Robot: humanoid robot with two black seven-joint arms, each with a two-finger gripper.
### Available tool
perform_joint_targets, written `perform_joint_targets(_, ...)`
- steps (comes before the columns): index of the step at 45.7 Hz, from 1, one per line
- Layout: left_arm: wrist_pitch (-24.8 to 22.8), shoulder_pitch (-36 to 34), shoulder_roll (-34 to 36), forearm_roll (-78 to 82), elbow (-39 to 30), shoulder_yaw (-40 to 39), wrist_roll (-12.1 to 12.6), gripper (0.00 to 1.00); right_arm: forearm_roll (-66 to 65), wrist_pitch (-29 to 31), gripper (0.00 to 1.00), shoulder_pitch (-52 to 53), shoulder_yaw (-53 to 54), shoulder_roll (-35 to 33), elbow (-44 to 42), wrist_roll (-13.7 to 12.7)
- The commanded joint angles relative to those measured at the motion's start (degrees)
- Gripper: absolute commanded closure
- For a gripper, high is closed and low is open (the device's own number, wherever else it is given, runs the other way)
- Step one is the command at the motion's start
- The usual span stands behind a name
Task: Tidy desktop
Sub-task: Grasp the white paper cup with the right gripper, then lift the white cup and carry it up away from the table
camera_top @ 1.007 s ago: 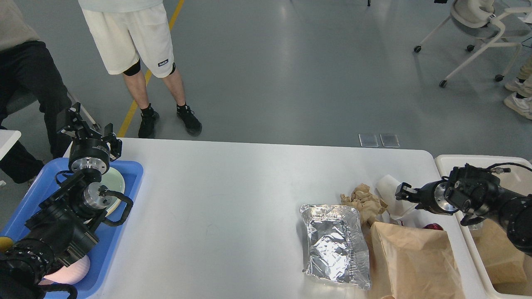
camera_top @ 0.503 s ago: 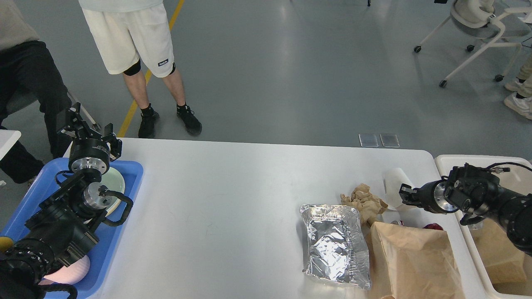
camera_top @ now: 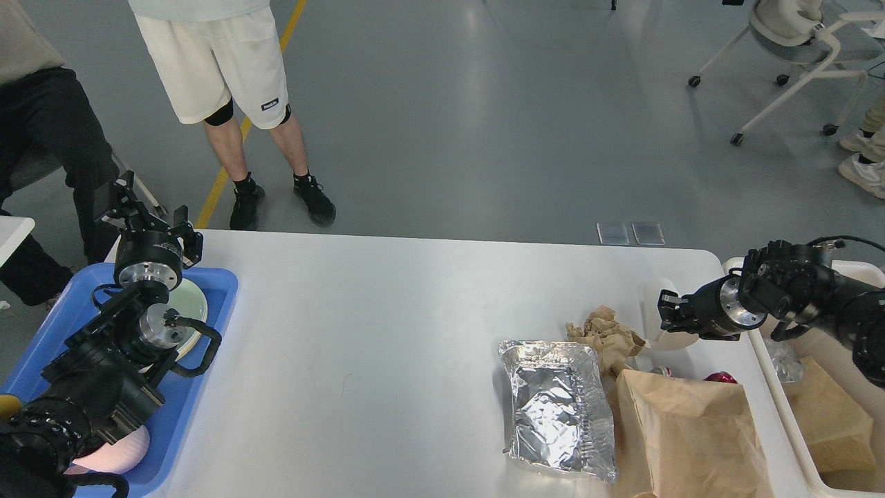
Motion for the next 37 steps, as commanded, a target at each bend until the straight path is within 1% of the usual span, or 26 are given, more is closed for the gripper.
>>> perform_joint_targets(1,0.0,0.0,0.0,0.0,0.0,0.0,0.0,0.04,-0.3,5.3,1.00,3.7,-1.8,-0.1,0.1,0.0)
perform_joint_targets(10,0.0,0.0,0.0,0.0,0.0,0.0,0.0,0.04,-0.6,10.5,1.00,10.3,-5.1,-1.1,0.3,0.0)
perform_joint_targets(15,0.0,0.0,0.0,0.0,0.0,0.0,0.0,0.04,-0.8,15.3,1.00,15.7,-7.2,-1.4,1.2,-0.1)
perform_joint_targets(21,0.0,0.0,0.0,0.0,0.0,0.0,0.0,0.04,-0.8,21.3,1.00,24.5,-12.4,-1.4,2.9,0.0)
perform_joint_targets(28,0.0,0.0,0.0,0.0,0.0,0.0,0.0,0.04,-0.8,21.3,1.00,34.8,-15.0,-1.4,4.0,0.0)
perform_joint_targets(37,0.0,0.0,0.0,0.0,0.0,0.0,0.0,0.04,-0.8,21.3,1.00,44.7,-15.8,-0.9,4.8,0.0)
